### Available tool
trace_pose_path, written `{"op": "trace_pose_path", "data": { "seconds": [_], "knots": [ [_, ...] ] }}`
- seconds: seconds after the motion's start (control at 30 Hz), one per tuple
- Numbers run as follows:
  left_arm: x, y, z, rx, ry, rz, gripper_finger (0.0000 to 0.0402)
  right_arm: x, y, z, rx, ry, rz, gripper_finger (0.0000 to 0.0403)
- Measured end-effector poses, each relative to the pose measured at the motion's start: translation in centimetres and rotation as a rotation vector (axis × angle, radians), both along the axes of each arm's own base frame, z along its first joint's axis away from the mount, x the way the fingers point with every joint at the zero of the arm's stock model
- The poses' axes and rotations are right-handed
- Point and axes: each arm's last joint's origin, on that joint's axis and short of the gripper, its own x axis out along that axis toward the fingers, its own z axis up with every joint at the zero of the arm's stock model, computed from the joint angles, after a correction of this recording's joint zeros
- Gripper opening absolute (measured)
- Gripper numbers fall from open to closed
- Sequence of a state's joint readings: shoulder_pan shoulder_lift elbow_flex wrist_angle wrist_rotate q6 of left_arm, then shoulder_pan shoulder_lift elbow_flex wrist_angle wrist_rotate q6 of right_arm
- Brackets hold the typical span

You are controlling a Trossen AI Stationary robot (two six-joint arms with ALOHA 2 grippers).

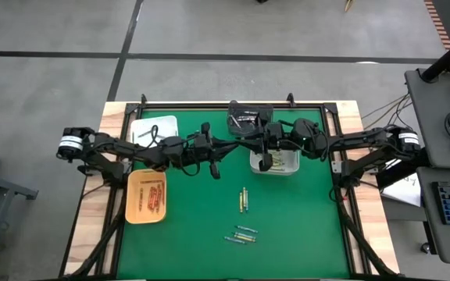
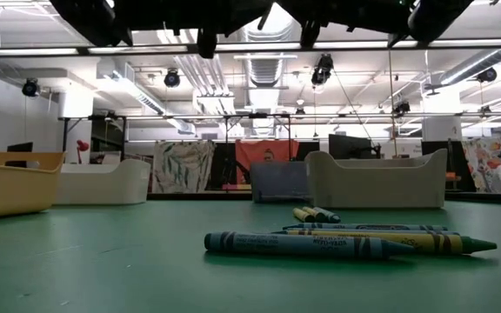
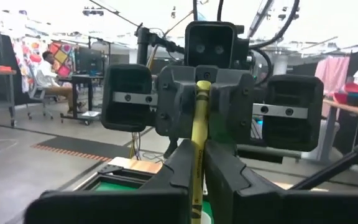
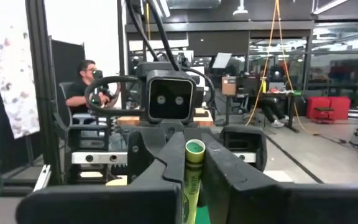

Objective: Sort crayons
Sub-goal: Put the green crayon into the gray bin

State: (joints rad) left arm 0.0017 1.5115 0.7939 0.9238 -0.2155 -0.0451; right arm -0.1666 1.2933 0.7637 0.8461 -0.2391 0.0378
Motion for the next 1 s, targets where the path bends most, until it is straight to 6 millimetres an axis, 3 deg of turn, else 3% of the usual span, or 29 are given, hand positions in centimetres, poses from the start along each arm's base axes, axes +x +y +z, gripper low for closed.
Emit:
{"op": "trace_pose_path", "data": {
  "seconds": [0.23,0.37,0.5,0.63,0.8,1.0],
  "knots": [
    [-0.1,-0.3,0.2,0.061,0.012,-0.015,0.0072,-0.1,0.0,-0.3,0.027,0.062,0.008,0.0018],
    [-0.9,-0.4,0.8,0.024,0.053,-0.028,0.0121,-0.1,-0.4,-0.6,0.135,0.156,0.003,0.0017],
    [-2.3,-0.7,1.8,0.001,0.119,-0.044,0.0157,-0.1,-1.0,-2.2,0.199,0.432,-0.097,0.0017],
    [-3.8,-1.7,2.8,0.011,0.166,-0.081,0.0169,-1.2,-1.3,-4.7,0.151,0.801,-0.288,0.0016],
    [-5.8,-2.9,3.8,-0.017,0.219,-0.131,0.0166,-3.5,-1.1,-5.2,0.213,1.197,-0.388,0.0016],
    [-6.7,-3.5,3.8,-0.028,0.272,-0.161,0.0160,-4.4,-0.9,-5.2,0.213,1.313,-0.390,0.0036]
  ]
}}
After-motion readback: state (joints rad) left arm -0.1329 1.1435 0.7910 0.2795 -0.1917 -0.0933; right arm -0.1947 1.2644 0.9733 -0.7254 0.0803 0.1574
